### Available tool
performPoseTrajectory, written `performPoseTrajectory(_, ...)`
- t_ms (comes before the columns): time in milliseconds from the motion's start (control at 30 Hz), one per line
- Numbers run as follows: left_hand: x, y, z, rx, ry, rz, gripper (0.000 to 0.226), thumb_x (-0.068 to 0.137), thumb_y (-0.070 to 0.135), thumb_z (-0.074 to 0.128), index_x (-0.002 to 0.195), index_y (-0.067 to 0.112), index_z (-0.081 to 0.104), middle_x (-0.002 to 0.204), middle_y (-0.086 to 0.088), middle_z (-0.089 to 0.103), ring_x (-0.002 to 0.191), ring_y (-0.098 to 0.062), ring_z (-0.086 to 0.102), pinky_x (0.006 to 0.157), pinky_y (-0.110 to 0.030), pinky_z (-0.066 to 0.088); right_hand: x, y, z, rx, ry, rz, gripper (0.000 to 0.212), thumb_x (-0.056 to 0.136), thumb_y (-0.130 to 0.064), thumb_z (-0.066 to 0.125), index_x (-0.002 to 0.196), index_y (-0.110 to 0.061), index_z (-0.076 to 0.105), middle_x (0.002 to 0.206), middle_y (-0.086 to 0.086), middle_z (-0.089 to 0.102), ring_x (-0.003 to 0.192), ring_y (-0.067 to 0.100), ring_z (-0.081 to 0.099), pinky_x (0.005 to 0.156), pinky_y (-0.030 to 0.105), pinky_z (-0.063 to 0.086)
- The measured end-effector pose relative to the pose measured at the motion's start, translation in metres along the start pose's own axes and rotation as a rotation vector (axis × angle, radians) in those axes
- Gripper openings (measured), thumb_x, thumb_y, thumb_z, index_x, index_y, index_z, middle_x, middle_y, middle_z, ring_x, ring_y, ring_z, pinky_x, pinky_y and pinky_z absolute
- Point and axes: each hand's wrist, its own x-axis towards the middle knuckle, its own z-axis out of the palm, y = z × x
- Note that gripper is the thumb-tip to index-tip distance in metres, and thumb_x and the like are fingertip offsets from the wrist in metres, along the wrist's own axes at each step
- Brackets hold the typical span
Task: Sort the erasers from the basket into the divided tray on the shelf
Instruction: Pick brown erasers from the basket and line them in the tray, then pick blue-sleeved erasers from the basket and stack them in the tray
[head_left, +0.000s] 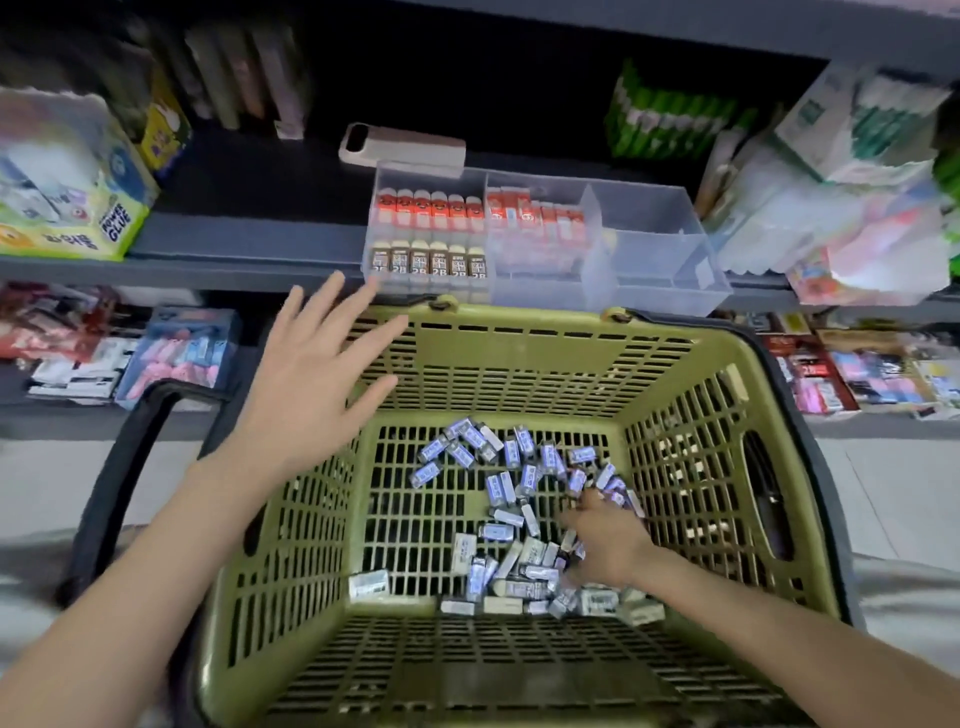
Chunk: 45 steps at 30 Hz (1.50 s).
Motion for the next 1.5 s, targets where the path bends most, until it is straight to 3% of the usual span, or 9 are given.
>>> performPoseTrajectory(233,-0.035,0.027,0.016,-0.104,-0.088,0.103,0.036,0.088,0.037,0.05,0.11,0.016,0.07,0.133,-0.015,0.055,0.128,-0.038,0.044,0.109,-0.057,0.027,-0.006,0.027,0.018,-0.011,0.102,-0.238,0.073,0.072,-0.032,0.077,0.136,-0.028,0.042,0.133,0.002,0.033,0.109,0.019,0.05,0.091,0.025,0.044)
performPoseTrajectory(467,-0.028,0.031,0.019,-0.168,-0.16,-0.001,0.03,0.084,0.026,0.069,0.114,0.022,0.069,0.137,-0.007,0.053,0.132,-0.031,0.04,0.109,-0.05,0.027,0.015,0.005,0.003,-0.066,0.291,-0.374,0.054,0.083,-0.053,0.058,0.127,-0.022,0.055,0.111,0.0,0.047,0.108,0.018,0.041,0.088,0.028,0.037)
performPoseTrajectory(800,-0.031,0.035,0.018,-0.24,-0.178,-0.038,0.026,0.087,0.024,0.066,0.112,0.019,0.07,0.135,-0.006,0.054,0.13,-0.027,0.041,0.108,-0.039,0.025,0.029,-0.033,0.006,0.248,-0.035,-0.271,0.036,0.085,-0.025,0.066,0.119,-0.018,0.056,0.095,-0.001,0.048,0.092,0.016,0.048,0.072,0.025,0.032)
performPoseTrajectory(1033,-0.035,0.061,0.031,-0.456,-0.359,-0.209,0.024,0.092,0.029,0.058,0.114,0.025,0.065,0.129,0.006,0.054,0.124,-0.014,0.044,0.108,-0.031,0.031,0.017,-0.034,-0.002,0.116,0.102,-0.316,0.025,0.083,-0.009,0.064,0.106,-0.017,0.061,0.101,0.001,0.061,0.098,0.02,0.056,0.078,0.025,0.042)
performPoseTrajectory(1167,-0.029,0.082,0.045,-0.738,-0.633,-0.349,0.03,0.093,0.037,0.054,0.119,0.023,0.06,0.12,0.011,0.057,0.113,-0.009,0.053,0.094,-0.023,0.039,-0.005,-0.032,-0.039,0.749,0.095,-0.28,0.022,0.075,-0.012,0.076,0.093,-0.021,0.068,0.082,-0.006,0.061,0.076,0.012,0.055,0.07,0.028,0.046)
performPoseTrajectory(1233,-0.025,0.092,0.05,-0.971,-0.807,-0.461,0.041,0.094,0.041,0.051,0.13,0.022,0.05,0.12,0.007,0.058,0.106,-0.01,0.059,0.087,-0.022,0.047,-0.019,-0.043,-0.055,1.058,0.039,-0.38,0.022,0.071,-0.011,0.078,0.089,-0.022,0.07,0.086,0.008,0.068,0.078,0.027,0.061,0.078,0.039,0.052)
performPoseTrajectory(1333,-0.026,0.096,0.055,-1.244,-0.923,-0.667,0.031,0.098,0.029,0.046,0.124,0.011,0.049,0.104,-0.013,0.066,0.078,-0.019,0.071,0.067,-0.025,0.058,-0.021,-0.056,-0.06,1.256,-0.037,-0.496,0.028,0.073,-0.002,0.075,0.092,-0.022,0.071,0.095,0.01,0.071,0.082,0.024,0.067,0.077,0.03,0.055)
performPoseTrajectory(1400,-0.028,0.089,0.054,-1.131,-0.899,-0.752,0.031,0.1,0.023,0.042,0.124,0.004,0.049,0.095,-0.017,0.067,0.059,-0.017,0.067,0.049,-0.019,0.052,-0.015,-0.056,-0.051,1.128,-0.011,-0.467,0.027,0.074,-0.001,0.073,0.095,-0.018,0.069,0.095,0.004,0.071,0.087,0.016,0.067,0.083,0.03,0.053)
performPoseTrajectory(1500,-0.026,0.073,0.049,-1.005,-0.738,-0.835,0.029,0.101,0.02,0.04,0.125,0.006,0.05,0.09,-0.012,0.066,0.049,-0.009,0.059,0.041,-0.017,0.039,0.002,-0.052,-0.019,0.325,0.058,-0.463,0.041,0.078,-0.019,0.073,0.117,-0.015,0.061,0.118,0.001,0.063,0.107,0.016,0.057,0.097,0.035,0.044)
